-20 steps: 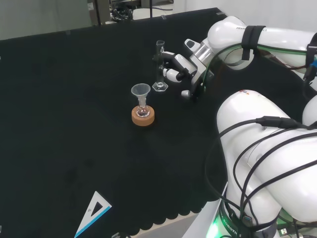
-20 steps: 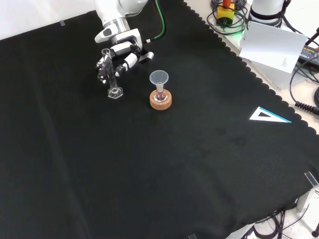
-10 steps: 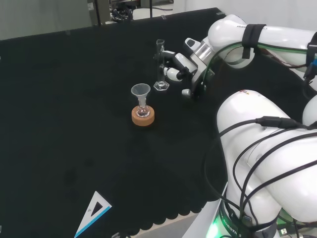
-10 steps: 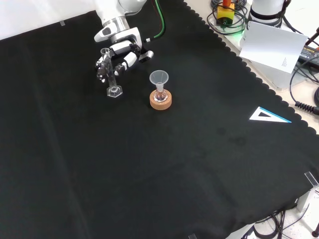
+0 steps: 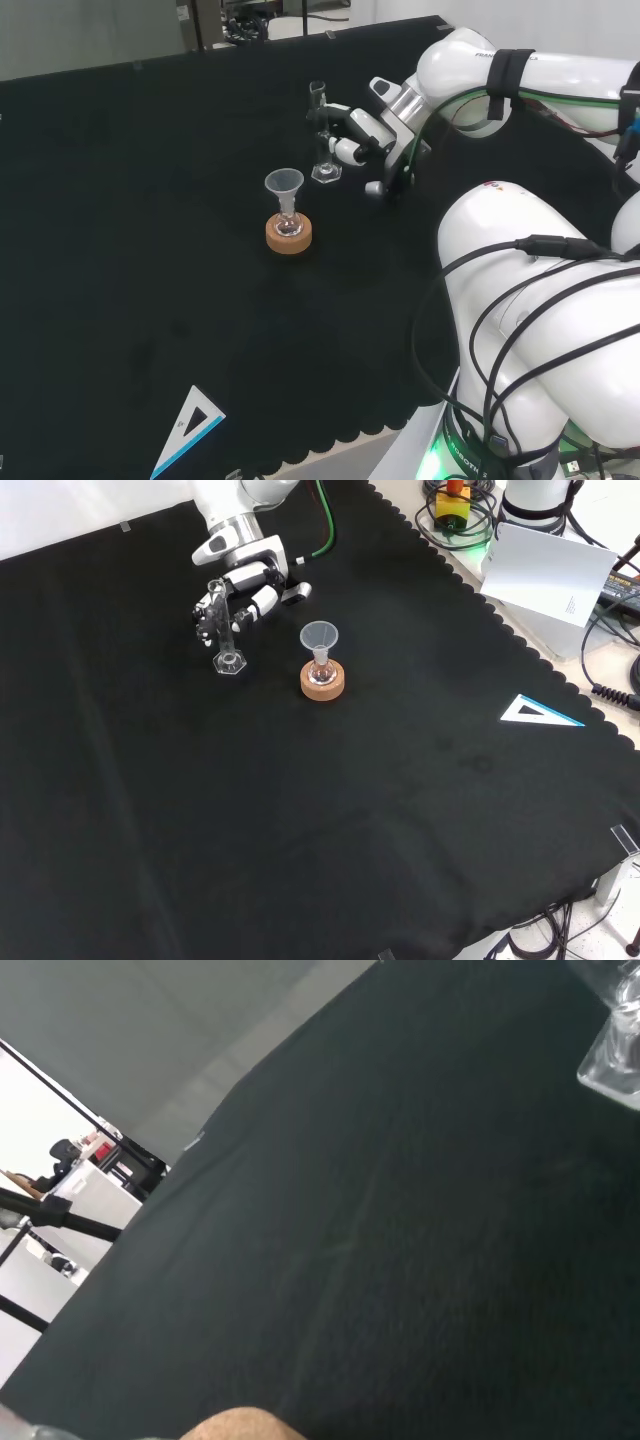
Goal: Put the graduated cylinder back on the table.
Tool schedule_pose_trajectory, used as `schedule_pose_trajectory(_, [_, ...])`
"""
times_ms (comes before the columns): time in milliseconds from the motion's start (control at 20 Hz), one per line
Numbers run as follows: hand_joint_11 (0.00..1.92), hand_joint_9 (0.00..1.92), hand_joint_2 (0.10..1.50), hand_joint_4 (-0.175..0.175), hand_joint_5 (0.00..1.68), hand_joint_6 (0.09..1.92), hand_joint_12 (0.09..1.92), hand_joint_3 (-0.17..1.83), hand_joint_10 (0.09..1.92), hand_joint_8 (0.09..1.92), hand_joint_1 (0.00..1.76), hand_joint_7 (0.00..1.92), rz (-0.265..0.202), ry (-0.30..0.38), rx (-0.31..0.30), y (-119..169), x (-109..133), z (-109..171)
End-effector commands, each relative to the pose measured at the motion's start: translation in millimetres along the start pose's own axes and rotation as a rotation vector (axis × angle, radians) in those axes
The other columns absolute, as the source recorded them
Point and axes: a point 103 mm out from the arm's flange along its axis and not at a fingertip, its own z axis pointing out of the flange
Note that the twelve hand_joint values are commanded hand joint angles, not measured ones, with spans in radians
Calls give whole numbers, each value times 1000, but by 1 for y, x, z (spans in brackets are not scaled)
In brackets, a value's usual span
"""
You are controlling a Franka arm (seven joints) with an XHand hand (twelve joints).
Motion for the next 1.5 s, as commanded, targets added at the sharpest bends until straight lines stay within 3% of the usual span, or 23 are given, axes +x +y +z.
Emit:
schedule_pose_trajectory(50, [263, 769, 933, -74, 400, 365, 1351, -175, 87, 652, 908, 337, 1, 1, 29, -1, 1, 2])
schedule_pose_trajectory(950, [110, 581, 901, -85, 350, 142, 1423, -175, 87, 680, 841, 107, 30, -12, -1, 0, -4, -16])
schedule_pose_trajectory(1300, [30, 506, 888, -85, 324, 87, 1454, -175, 87, 679, 813, 37, 45, -67, -17, -7, 3, -59])
schedule_pose_trajectory(1500, [2, 474, 886, -85, 304, 87, 1470, -175, 87, 676, 799, 5, 52, -136, -15, -17, 7, -88])
